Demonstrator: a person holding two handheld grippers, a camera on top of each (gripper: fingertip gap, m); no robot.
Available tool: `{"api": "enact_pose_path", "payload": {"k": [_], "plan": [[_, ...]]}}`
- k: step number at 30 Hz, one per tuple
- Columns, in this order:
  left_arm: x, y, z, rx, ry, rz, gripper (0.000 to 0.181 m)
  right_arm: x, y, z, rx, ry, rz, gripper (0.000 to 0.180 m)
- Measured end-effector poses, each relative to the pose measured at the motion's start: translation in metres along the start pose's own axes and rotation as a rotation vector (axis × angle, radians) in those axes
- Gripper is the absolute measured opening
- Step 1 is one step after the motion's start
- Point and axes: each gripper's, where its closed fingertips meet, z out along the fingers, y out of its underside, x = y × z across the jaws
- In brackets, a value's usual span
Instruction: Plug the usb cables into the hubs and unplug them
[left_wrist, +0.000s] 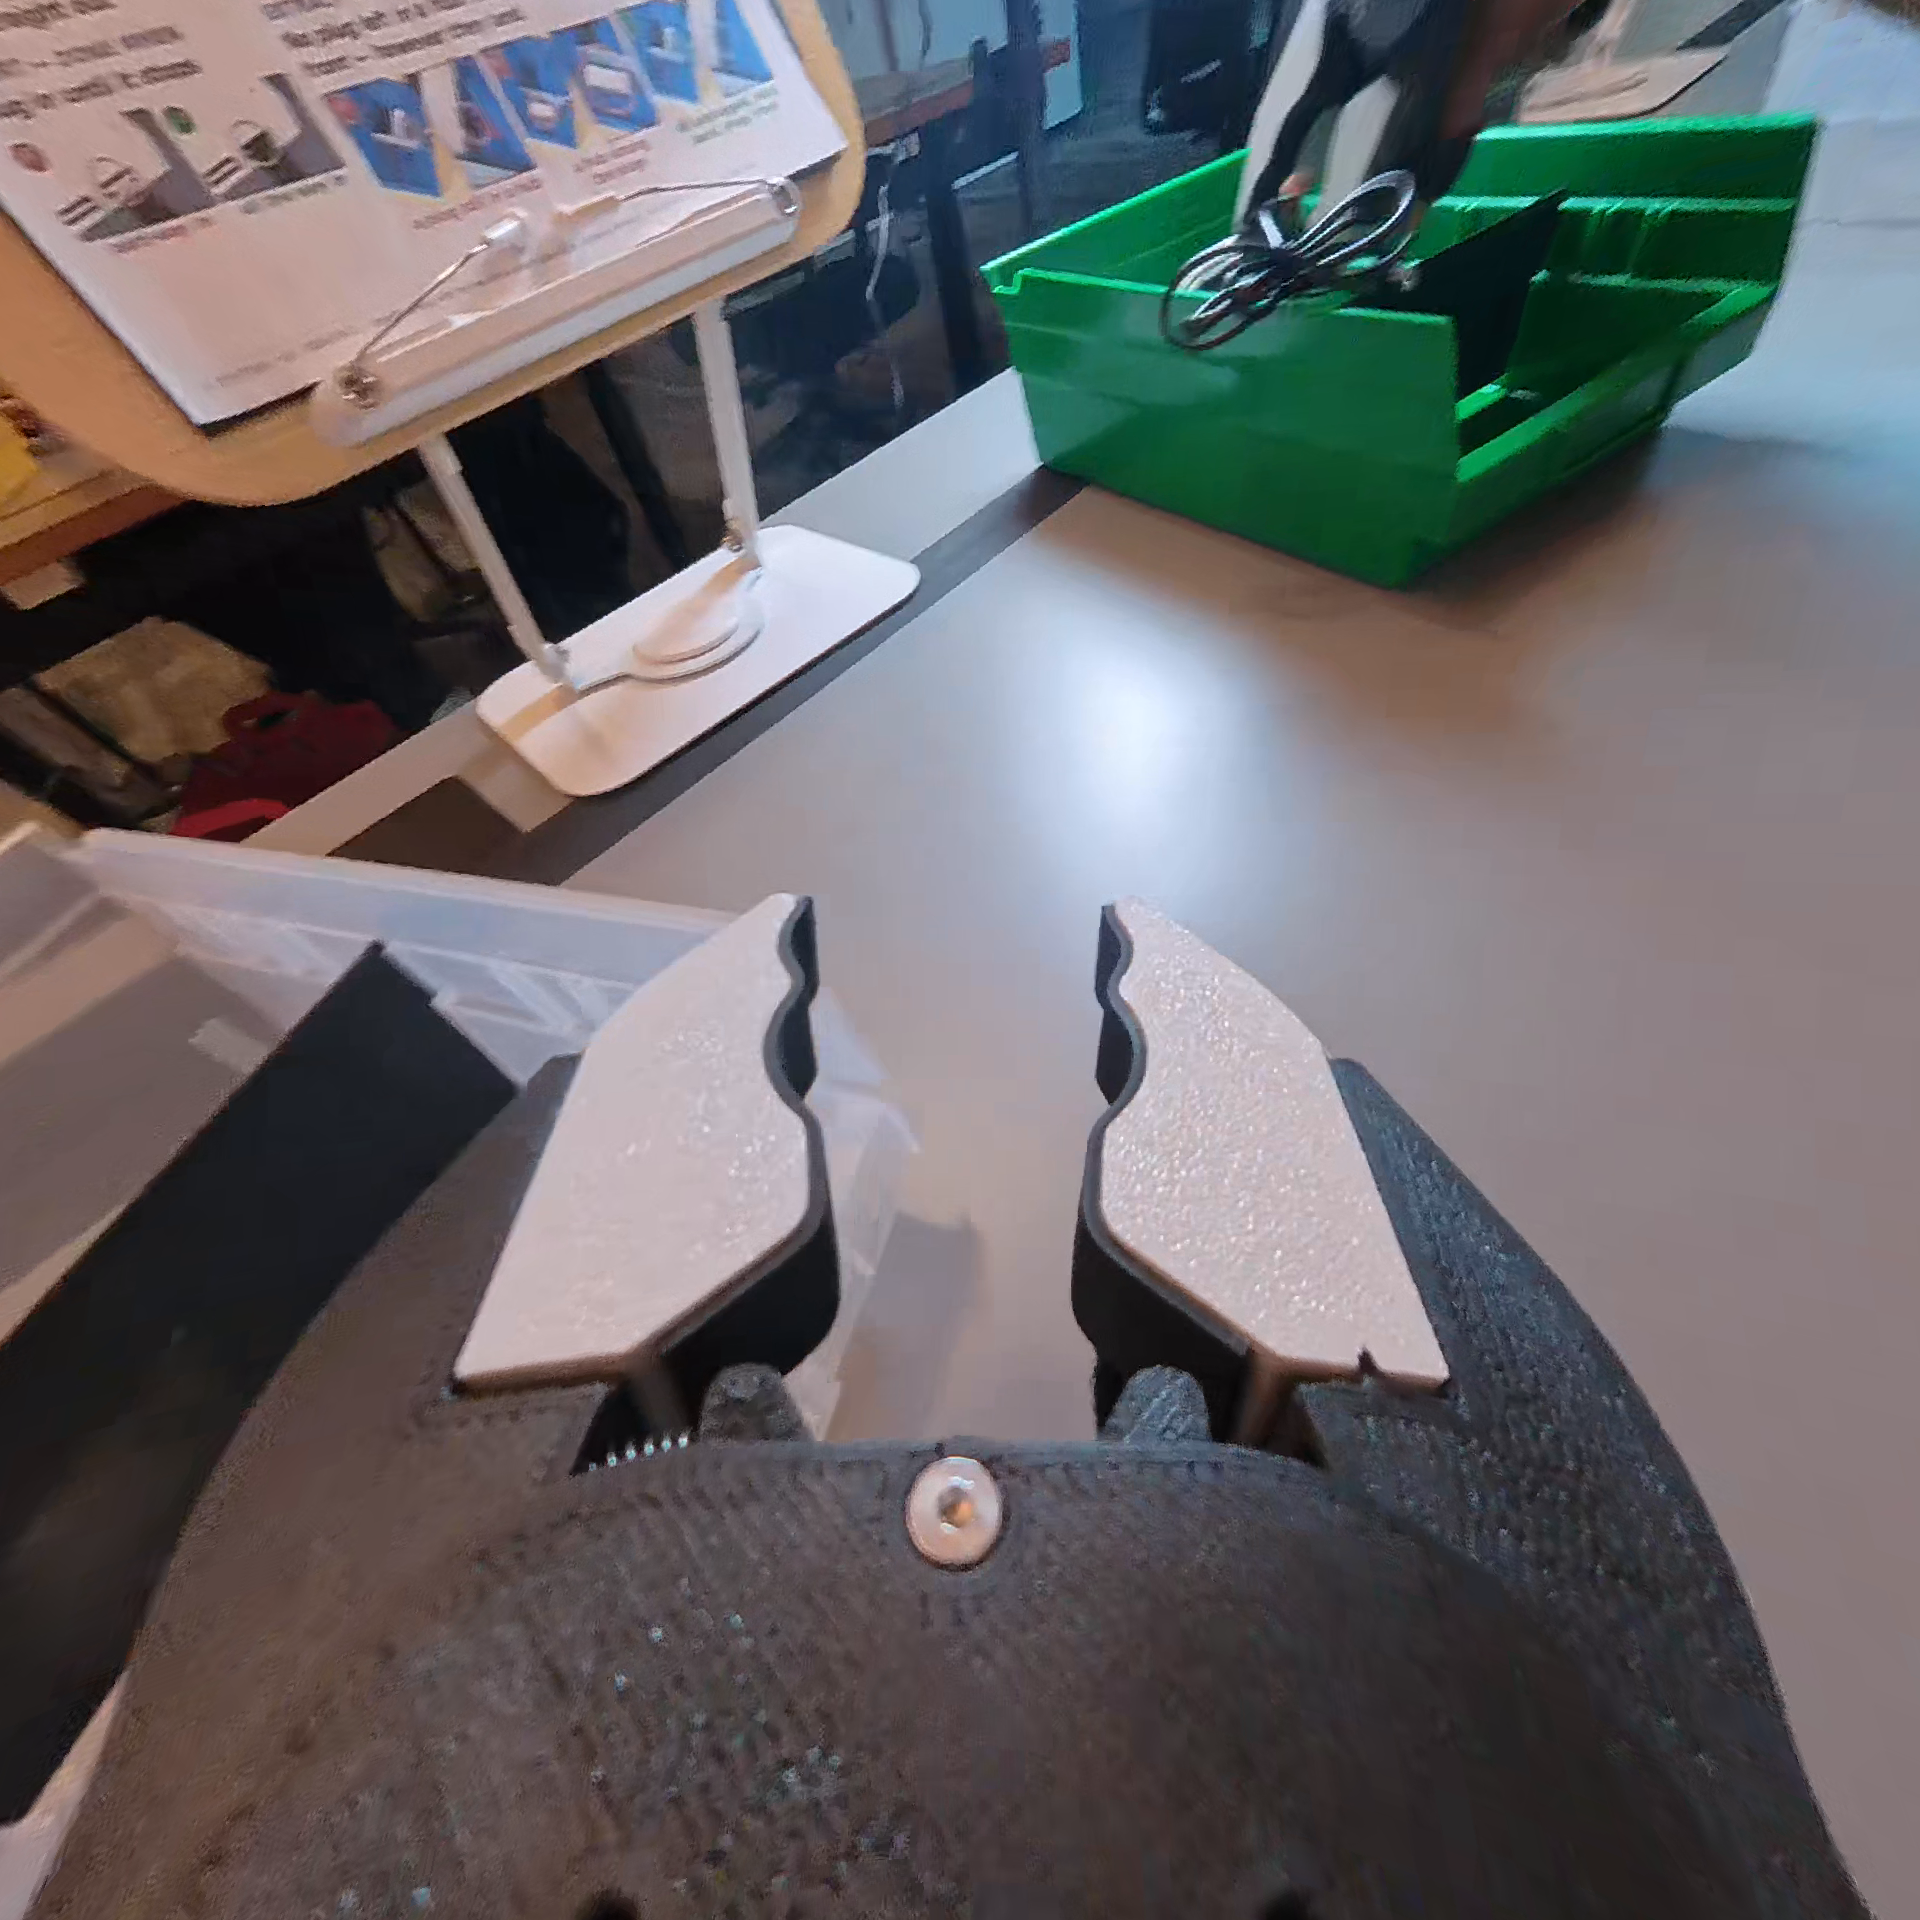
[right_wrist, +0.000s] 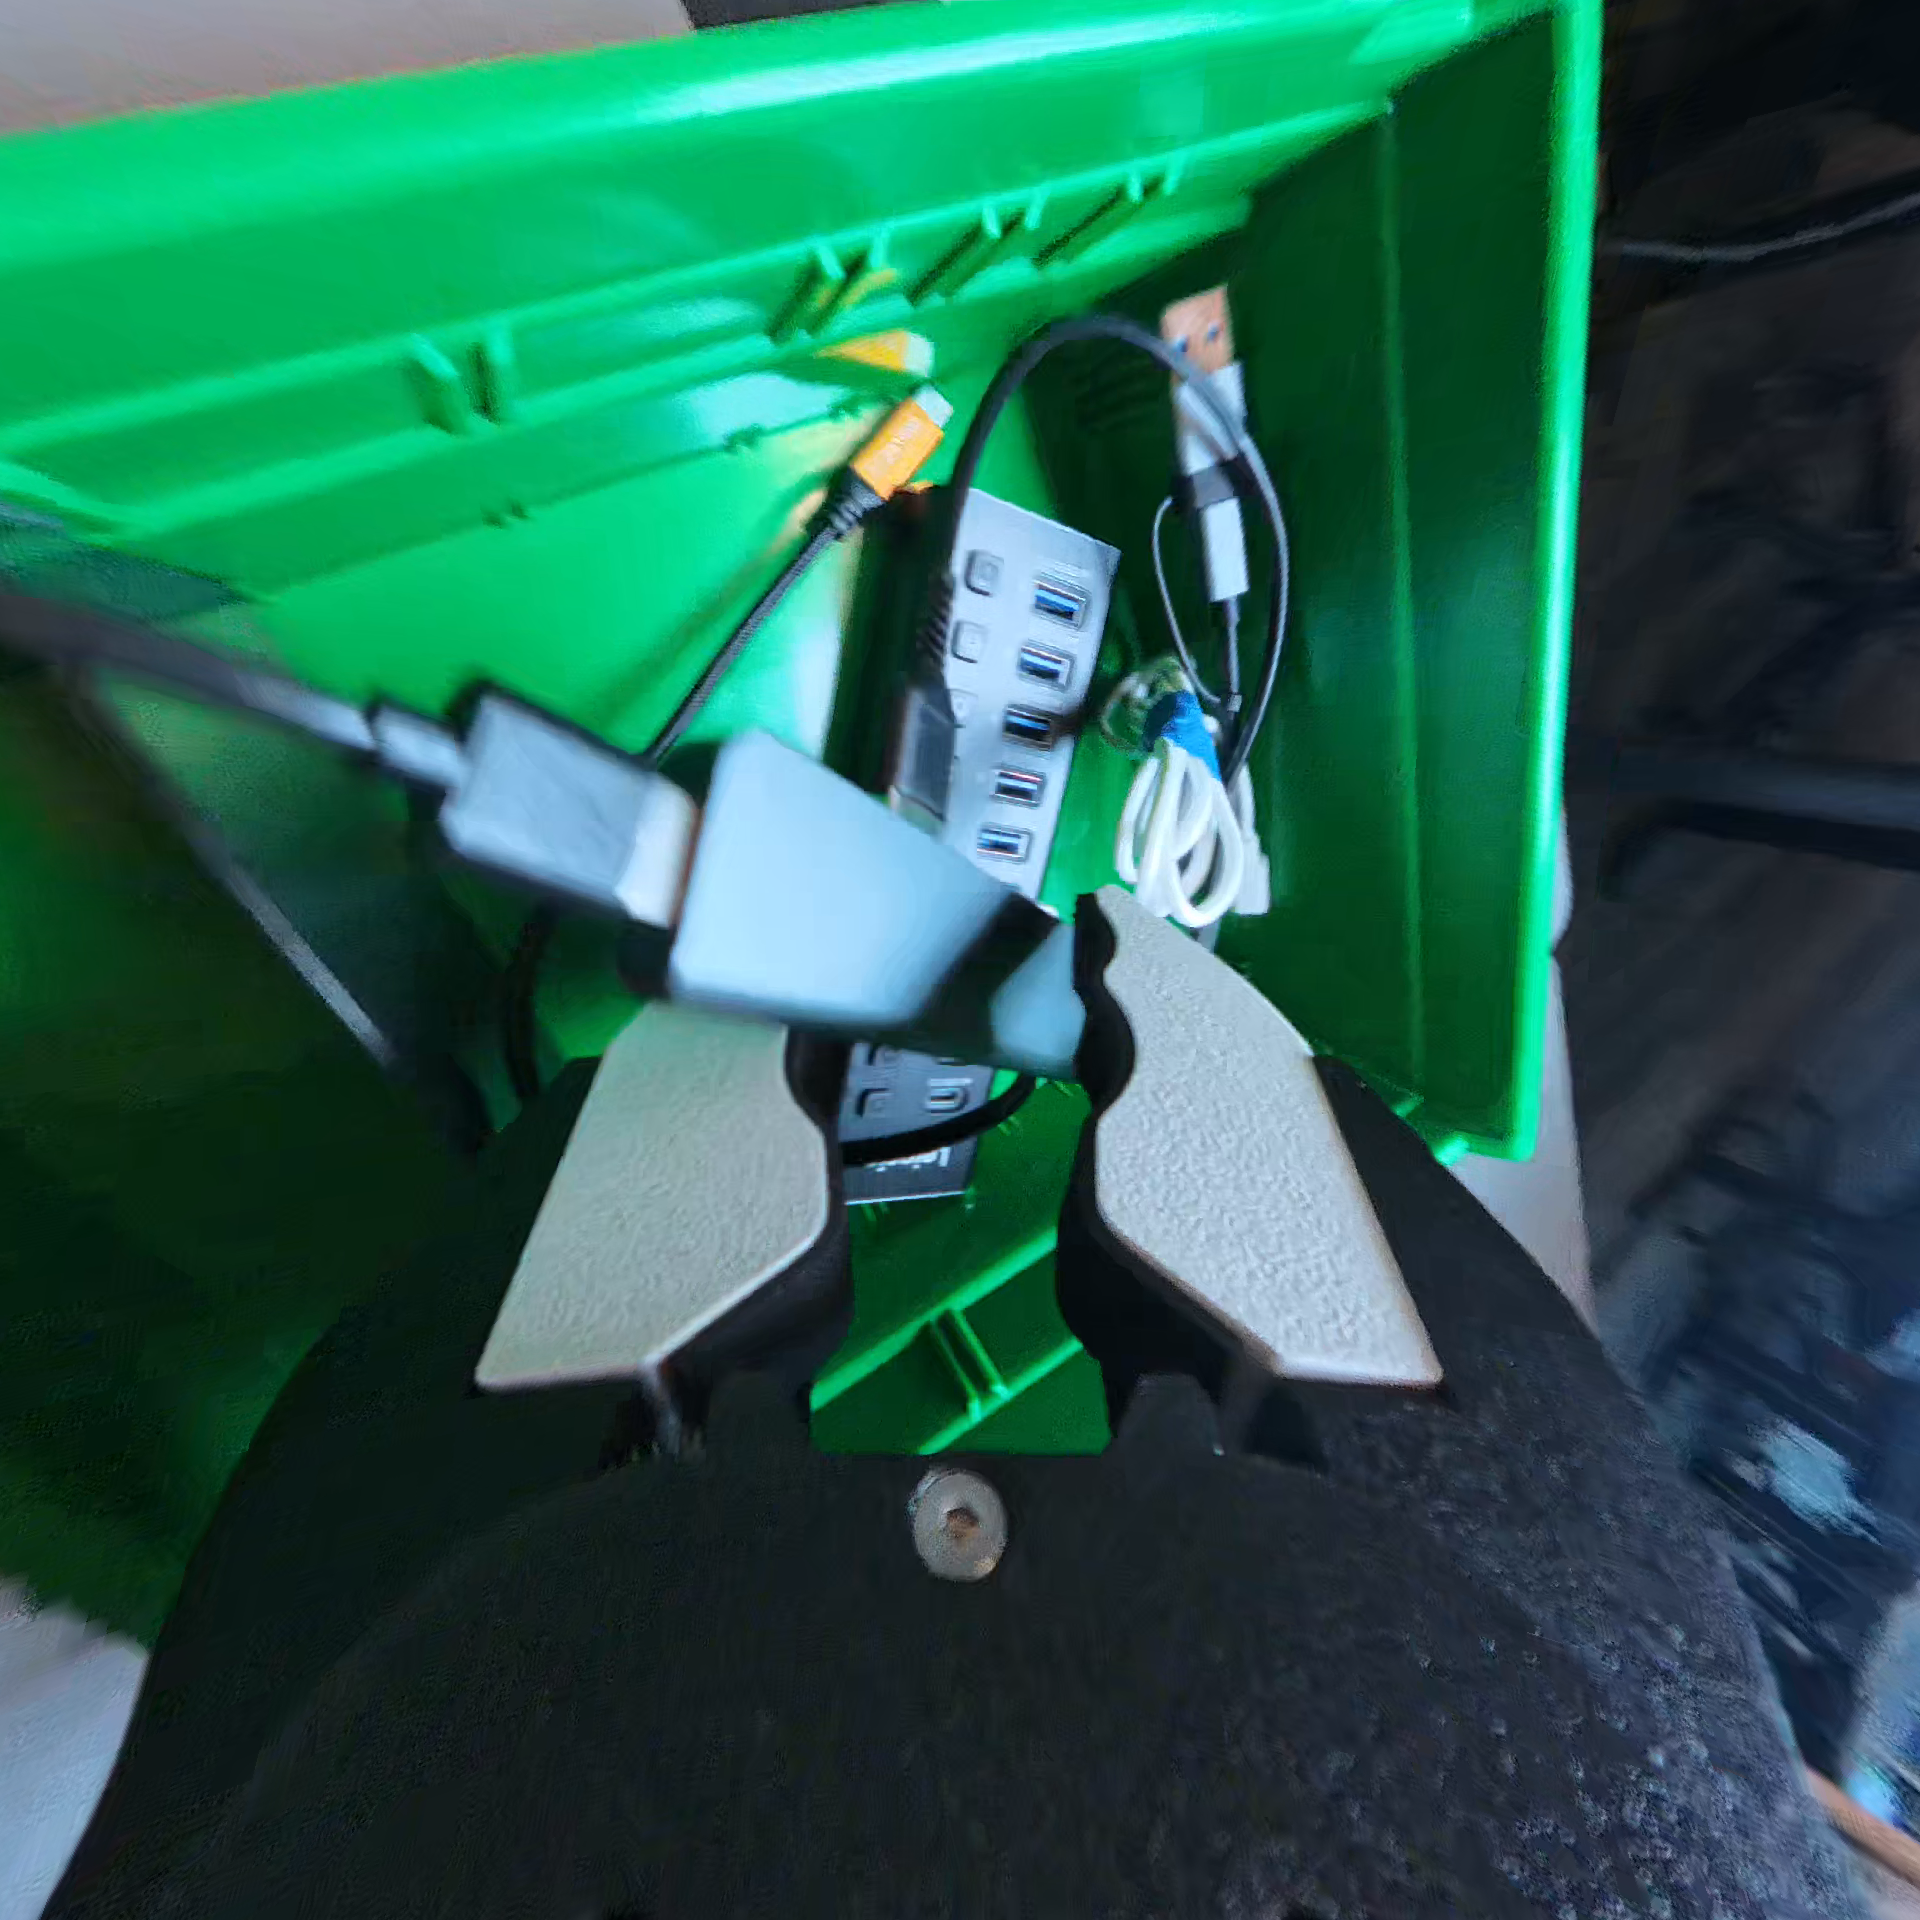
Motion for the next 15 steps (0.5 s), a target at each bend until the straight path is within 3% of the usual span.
{"api": "enact_pose_path", "payload": {"k": [2,8,12,15], "plan": [[-0.012,0.005,-0.004,-0.036,-0.039,0.017,0.055,-0.004,-0.003,-0.016,0.061,-0.069,0.004,0.055],[-0.059,0.04,-0.021,-0.282,-0.19,0.135,0.069,-0.026,-0.011,-0.086,0.33,-0.105,0.024,0.059],[-0.079,0.072,-0.035,-0.459,-0.193,0.132,0.072,-0.088,0.013,-0.096,0.281,-0.179,-0.101,0.061],[-0.078,0.077,-0.037,-0.497,-0.13,0.117,0.081,-0.135,0.024,-0.085,0.221,-0.245,-0.189,0.064]]}}
